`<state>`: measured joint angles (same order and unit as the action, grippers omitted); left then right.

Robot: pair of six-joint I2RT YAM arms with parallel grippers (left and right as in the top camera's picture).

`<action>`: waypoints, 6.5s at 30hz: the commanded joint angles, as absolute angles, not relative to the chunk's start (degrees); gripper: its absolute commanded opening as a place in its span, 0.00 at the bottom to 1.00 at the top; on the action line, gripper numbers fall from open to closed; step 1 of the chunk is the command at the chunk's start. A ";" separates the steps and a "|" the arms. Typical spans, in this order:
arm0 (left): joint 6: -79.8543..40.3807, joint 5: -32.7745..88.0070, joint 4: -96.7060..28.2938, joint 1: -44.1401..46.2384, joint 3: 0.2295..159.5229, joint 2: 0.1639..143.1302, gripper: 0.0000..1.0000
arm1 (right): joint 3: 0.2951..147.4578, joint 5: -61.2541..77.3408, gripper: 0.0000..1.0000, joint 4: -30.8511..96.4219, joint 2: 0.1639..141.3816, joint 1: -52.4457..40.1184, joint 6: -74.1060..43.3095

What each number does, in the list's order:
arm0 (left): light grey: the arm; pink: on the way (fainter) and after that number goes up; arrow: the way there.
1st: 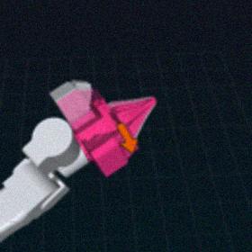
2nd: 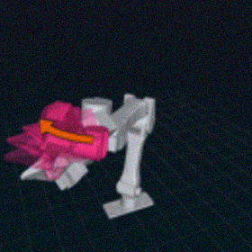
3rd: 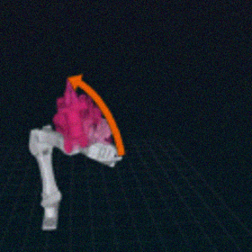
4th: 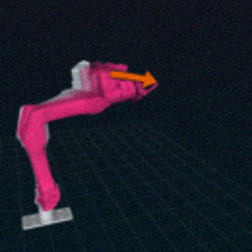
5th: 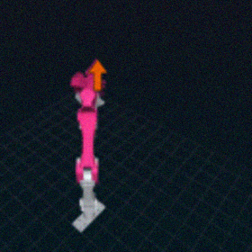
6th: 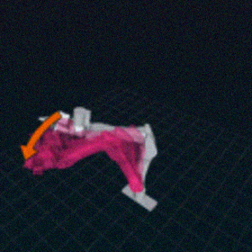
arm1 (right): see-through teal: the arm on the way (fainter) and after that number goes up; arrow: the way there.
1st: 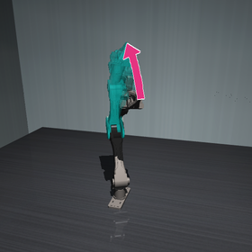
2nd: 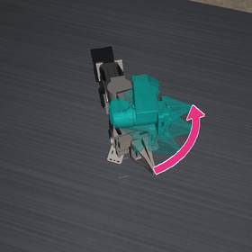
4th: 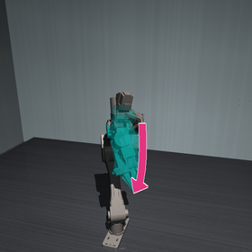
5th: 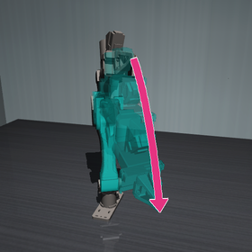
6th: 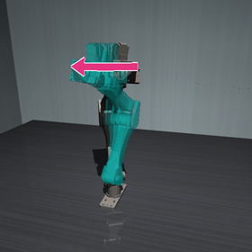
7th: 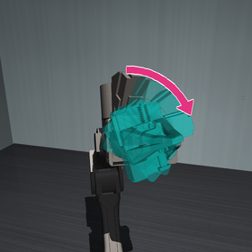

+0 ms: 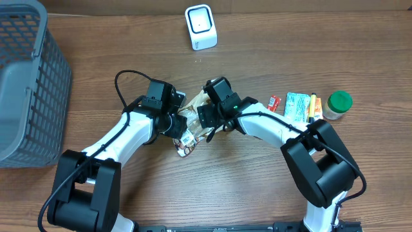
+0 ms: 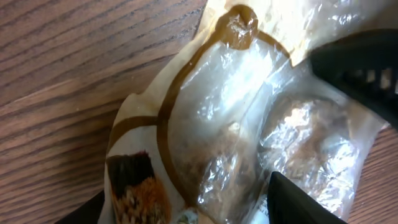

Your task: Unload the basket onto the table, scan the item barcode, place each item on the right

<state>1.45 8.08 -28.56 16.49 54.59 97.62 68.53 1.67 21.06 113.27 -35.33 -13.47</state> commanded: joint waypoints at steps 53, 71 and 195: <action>-19.97 16.03 -28.62 12.78 52.75 100.05 0.37 | 68.36 20.82 0.65 30.37 112.62 -28.53 -25.58; -19.92 15.92 -28.86 12.78 52.75 100.05 0.33 | 68.20 28.82 0.43 26.11 113.91 -32.14 -33.69; -17.80 6.87 -38.13 -9.72 72.73 94.94 1.00 | 119.96 -47.90 0.04 2.44 139.87 -33.19 44.82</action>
